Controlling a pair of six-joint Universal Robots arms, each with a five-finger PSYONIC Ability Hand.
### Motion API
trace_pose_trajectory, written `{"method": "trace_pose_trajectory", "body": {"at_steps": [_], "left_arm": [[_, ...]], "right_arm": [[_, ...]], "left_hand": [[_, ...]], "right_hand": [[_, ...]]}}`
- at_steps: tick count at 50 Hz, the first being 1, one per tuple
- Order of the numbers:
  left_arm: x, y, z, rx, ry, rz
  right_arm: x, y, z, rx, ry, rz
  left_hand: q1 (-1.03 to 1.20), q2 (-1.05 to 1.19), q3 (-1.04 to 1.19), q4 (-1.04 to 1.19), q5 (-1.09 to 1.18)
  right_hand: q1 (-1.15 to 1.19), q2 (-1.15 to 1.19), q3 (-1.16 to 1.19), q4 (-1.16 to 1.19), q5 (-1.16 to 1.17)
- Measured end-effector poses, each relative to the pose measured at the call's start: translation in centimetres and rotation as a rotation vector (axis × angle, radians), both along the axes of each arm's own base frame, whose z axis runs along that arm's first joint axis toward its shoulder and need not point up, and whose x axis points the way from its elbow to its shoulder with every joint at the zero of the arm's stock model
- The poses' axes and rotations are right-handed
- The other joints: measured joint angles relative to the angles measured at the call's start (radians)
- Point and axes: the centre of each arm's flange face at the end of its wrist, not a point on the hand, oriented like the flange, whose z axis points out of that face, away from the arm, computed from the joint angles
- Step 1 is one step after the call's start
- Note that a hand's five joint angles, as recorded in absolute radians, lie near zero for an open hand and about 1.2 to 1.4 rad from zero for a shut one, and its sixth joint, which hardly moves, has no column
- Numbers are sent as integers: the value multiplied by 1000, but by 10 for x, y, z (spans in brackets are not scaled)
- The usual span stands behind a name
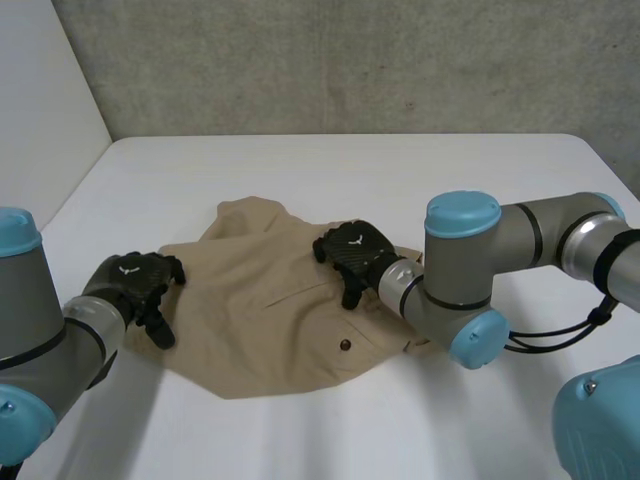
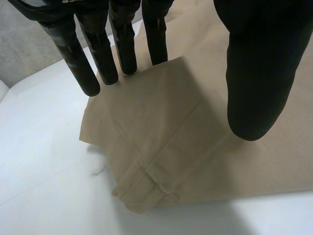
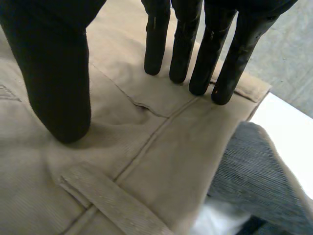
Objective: Fold the shorts.
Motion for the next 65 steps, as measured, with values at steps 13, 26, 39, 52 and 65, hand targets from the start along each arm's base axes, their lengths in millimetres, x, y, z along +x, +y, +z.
{"method": "trace_pose_trajectory", "body": {"at_steps": [13,26,39,52,65], "left_arm": [[5,-4,7,-25,5,19],[6,-3,14,-46,11,23],[7,-2,24,-73,13,17],[3,12,29,-33,-28,-108],[-12,18,21,-68,16,-202]], "right_arm": [[3,2,-6,11,5,9],[2,0,7,-14,-7,-3],[-21,2,102,-232,-13,-138],[-63,18,105,-326,275,-269],[-65,27,96,-205,190,-292]], "left_hand": [[-3,-1,0,-8,-12],[-3,-5,-3,-14,-21],[-12,-25,-26,-38,-43],[-4,-15,-16,-21,-23],[130,115,114,116,109]], "right_hand": [[179,243,234,253,243],[423,578,537,570,543],[455,605,576,618,577],[455,605,605,618,605],[455,605,605,618,617]]}}
